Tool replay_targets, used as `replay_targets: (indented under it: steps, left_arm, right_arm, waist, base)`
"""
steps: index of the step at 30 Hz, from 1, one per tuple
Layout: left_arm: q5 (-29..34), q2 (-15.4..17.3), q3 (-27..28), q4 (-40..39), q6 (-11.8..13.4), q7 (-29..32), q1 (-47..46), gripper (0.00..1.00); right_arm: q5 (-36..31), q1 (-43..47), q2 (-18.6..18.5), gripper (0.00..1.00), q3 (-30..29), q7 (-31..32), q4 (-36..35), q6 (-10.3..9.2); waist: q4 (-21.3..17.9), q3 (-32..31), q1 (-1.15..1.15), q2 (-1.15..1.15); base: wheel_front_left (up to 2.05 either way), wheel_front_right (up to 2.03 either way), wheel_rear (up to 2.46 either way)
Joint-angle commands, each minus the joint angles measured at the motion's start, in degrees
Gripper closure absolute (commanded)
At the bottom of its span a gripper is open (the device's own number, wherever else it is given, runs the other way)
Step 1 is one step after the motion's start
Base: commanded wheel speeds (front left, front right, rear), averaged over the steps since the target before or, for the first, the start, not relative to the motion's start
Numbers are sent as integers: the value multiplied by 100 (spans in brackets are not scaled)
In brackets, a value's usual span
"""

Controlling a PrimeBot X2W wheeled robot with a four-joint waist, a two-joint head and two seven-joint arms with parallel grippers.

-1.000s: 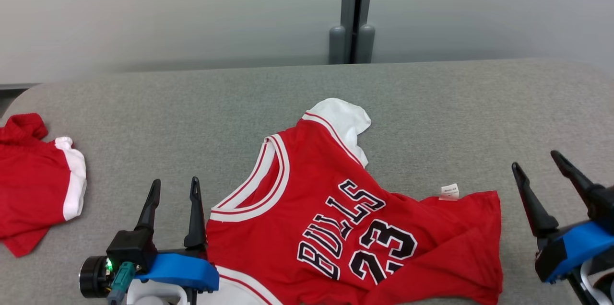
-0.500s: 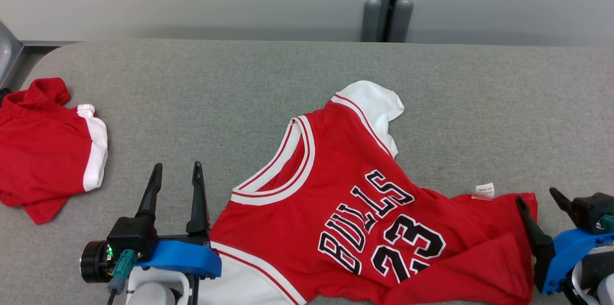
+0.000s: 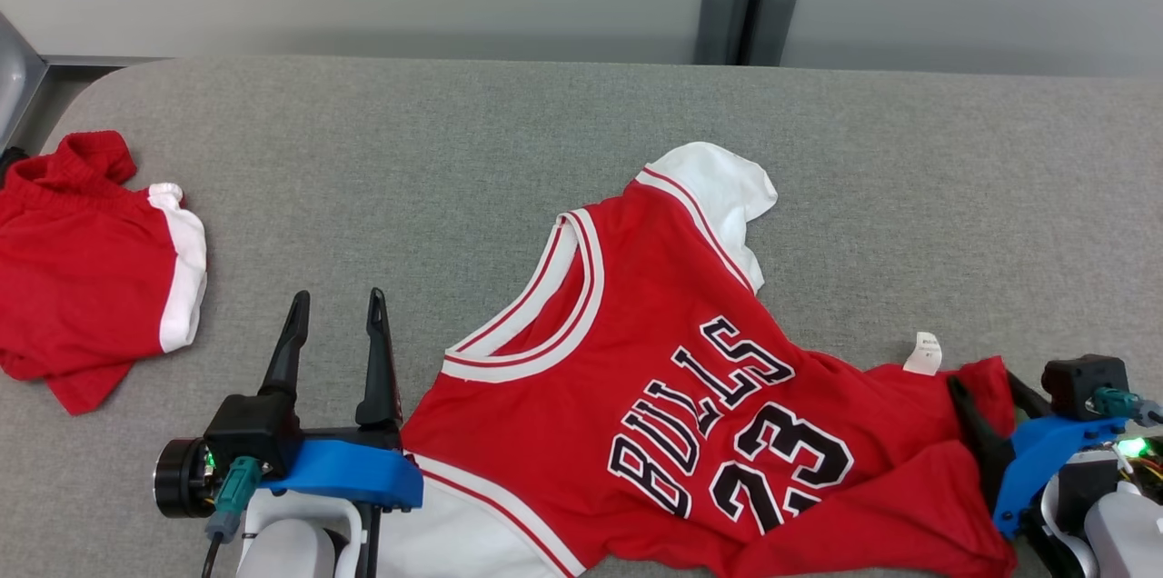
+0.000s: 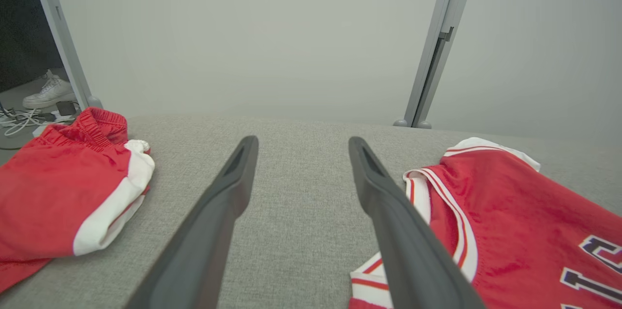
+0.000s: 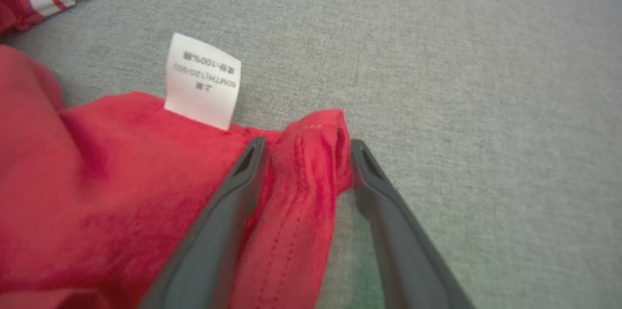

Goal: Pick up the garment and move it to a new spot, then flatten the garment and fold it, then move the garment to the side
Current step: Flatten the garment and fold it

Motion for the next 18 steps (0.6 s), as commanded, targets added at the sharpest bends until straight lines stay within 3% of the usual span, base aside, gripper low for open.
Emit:
replay_targets:
  steps: [1,11,18]
  left_arm:
    - [-6,-4,-15,5,27,-17,-76,0]
    - [44,-4,93,90,10,-17,176,0]
    - [97,-4,166,110,-46,-17,428,0]
  right_arm:
    - [54,-62,-5,100,71,14,134,1]
    - [337,-571,-89,100,380,-817,168,1]
    - [475,-902,-155,100,335,-1035,-846,1]
  waist:
    - [-1,-7,0,0]
    - [-178,-440,0,0]
    - [-330,-840,0,0]
  base:
    - [0,0,0]
    - [0,0,0]
    - [0,0,0]
